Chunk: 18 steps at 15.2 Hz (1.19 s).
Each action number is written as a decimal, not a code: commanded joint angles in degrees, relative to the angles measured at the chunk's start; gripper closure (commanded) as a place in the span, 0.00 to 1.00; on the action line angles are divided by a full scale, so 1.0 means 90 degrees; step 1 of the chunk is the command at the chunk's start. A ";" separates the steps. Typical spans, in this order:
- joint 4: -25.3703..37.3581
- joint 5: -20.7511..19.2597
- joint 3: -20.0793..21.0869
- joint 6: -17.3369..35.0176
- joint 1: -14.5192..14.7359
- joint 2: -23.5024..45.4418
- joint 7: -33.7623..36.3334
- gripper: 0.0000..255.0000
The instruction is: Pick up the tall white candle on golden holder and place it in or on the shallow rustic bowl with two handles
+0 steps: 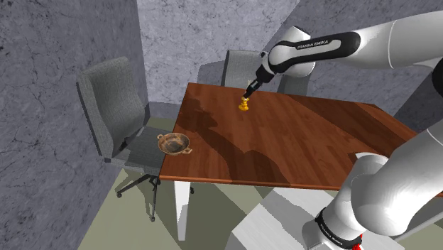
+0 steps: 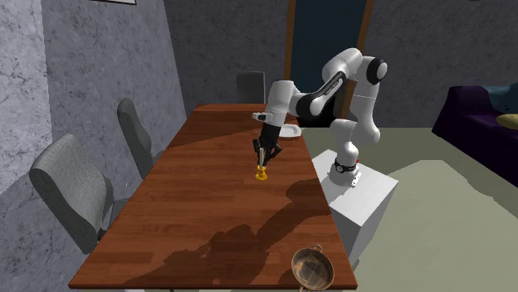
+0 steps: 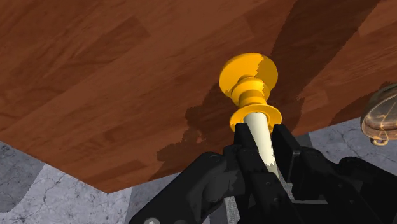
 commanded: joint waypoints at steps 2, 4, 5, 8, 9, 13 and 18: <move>0.0092 -0.0085 0.0298 0.0084 0.0138 0.0132 0.0505 1.00; 0.0146 -0.0166 0.0506 0.0141 0.0235 0.0212 0.0863 1.00; 0.0183 -0.0208 0.0604 0.0165 0.0287 0.0261 0.1041 1.00; 0.0341 -0.0331 0.0898 0.0218 0.0435 0.0440 0.1568 1.00; 0.0409 -0.0374 0.0989 0.0229 0.0486 0.0511 0.1741 1.00; 0.0753 -0.0555 0.1331 0.0239 0.0696 0.0841 0.2426 1.00; 0.1352 -0.0805 0.1681 0.0166 0.0984 0.1357 0.3249 1.00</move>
